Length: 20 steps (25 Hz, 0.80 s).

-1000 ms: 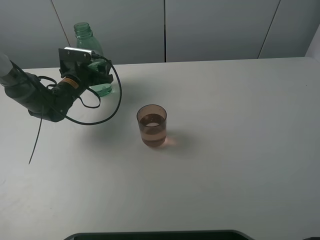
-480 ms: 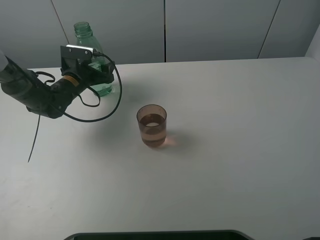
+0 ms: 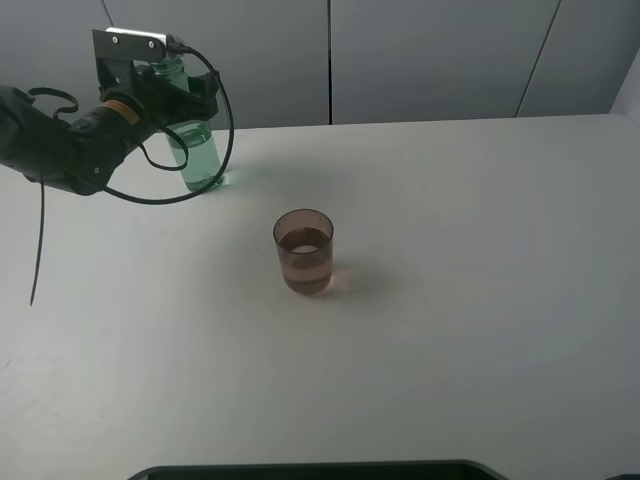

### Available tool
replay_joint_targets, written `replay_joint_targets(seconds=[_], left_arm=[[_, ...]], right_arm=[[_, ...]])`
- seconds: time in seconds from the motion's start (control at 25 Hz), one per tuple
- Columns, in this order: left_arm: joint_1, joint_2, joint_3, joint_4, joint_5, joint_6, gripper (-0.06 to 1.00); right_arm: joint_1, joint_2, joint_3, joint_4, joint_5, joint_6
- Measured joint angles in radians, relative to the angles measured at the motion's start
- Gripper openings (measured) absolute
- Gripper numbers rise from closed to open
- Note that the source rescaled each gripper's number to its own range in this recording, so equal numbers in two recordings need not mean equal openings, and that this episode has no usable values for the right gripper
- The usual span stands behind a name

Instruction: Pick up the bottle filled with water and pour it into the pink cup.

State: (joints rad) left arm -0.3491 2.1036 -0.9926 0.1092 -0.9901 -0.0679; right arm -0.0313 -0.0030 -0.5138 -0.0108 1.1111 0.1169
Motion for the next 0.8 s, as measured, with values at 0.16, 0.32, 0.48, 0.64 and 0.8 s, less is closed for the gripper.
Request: replay_joint_targets(seconds=[0.16, 0.32, 0.48, 0.64, 0.8], left_arm=[[0.0, -0.078, 0.0, 0.0, 0.07, 0.0, 0.99], [0.0, -0.166, 0.0, 0.0, 0.142, 0.0, 0.99], [0.0, -0.253, 0.0, -0.01, 0.22, 0.0, 0.99], [0.005, -0.334, -0.012, -0.047, 0.335, 0.002, 0.99], [0.056, -0.396, -0.069, -0.054, 0.542, -0.002, 0.99]], right_arm=[[0.0, 0.0, 0.0, 0.0, 0.0, 0.002], [0.0, 0.0, 0.0, 0.0, 0.0, 0.002], [0.0, 0.0, 0.0, 0.0, 0.0, 0.002], [0.0, 0.0, 0.0, 0.0, 0.0, 0.002], [0.0, 0.0, 0.0, 0.0, 0.0, 0.002]])
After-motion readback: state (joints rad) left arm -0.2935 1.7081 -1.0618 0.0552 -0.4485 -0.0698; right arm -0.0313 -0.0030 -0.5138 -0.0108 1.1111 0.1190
